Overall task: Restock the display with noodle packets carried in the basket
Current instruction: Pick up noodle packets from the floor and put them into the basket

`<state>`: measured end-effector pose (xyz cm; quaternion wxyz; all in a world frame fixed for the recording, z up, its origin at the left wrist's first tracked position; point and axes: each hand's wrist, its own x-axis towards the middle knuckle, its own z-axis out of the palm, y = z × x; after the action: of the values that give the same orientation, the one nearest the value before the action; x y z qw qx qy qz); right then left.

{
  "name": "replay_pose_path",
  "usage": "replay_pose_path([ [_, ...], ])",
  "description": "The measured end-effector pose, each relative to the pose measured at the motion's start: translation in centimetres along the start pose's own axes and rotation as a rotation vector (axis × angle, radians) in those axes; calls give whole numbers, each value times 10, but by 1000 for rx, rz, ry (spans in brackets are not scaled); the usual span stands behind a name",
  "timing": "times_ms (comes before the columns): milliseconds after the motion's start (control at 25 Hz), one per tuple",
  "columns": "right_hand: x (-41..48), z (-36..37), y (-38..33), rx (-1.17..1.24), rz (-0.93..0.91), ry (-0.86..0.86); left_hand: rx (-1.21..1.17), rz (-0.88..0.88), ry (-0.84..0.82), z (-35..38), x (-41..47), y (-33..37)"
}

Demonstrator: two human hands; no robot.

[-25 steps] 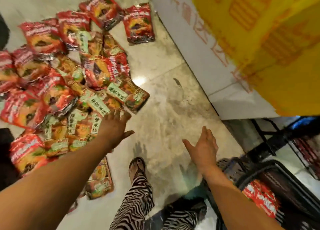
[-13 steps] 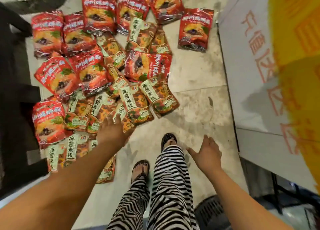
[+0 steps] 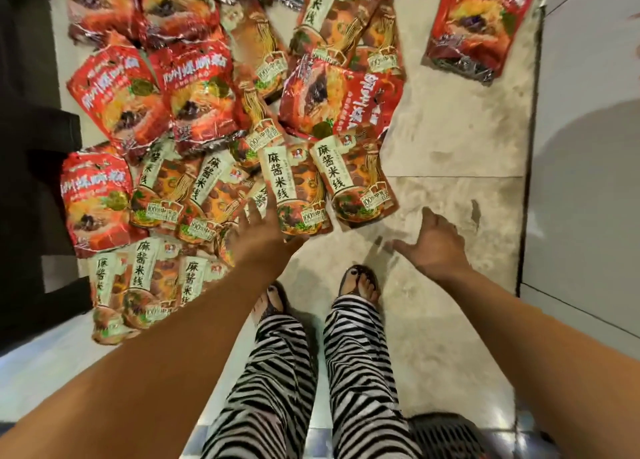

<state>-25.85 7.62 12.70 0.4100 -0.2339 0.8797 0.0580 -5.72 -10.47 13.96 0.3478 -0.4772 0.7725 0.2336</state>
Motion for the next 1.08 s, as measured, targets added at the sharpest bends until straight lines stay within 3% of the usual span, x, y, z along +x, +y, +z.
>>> replay_pose_path([
  [200, 85, 57, -30, 167, 52, 29, -161, 16, 16, 43, 82, -22],
  [360, 154, 101, -40, 413, 93, 55, -814, -110, 55, 73, 148, -28],
  [440, 188, 123, -39, 435, 97, 107, -995, -188, 84, 95, 189, -33],
  [680, 241, 155, -31, 271, 182, 221, -1038, -269, 216, 141, 245, -27],
  [840, 244, 147, -34, 326, 154, 196, -767, -352, 235, 140, 251, -22],
  [1080, 217, 149, -39, 747, 155, 51, -1189, -294, 16, 138, 219, -14],
])
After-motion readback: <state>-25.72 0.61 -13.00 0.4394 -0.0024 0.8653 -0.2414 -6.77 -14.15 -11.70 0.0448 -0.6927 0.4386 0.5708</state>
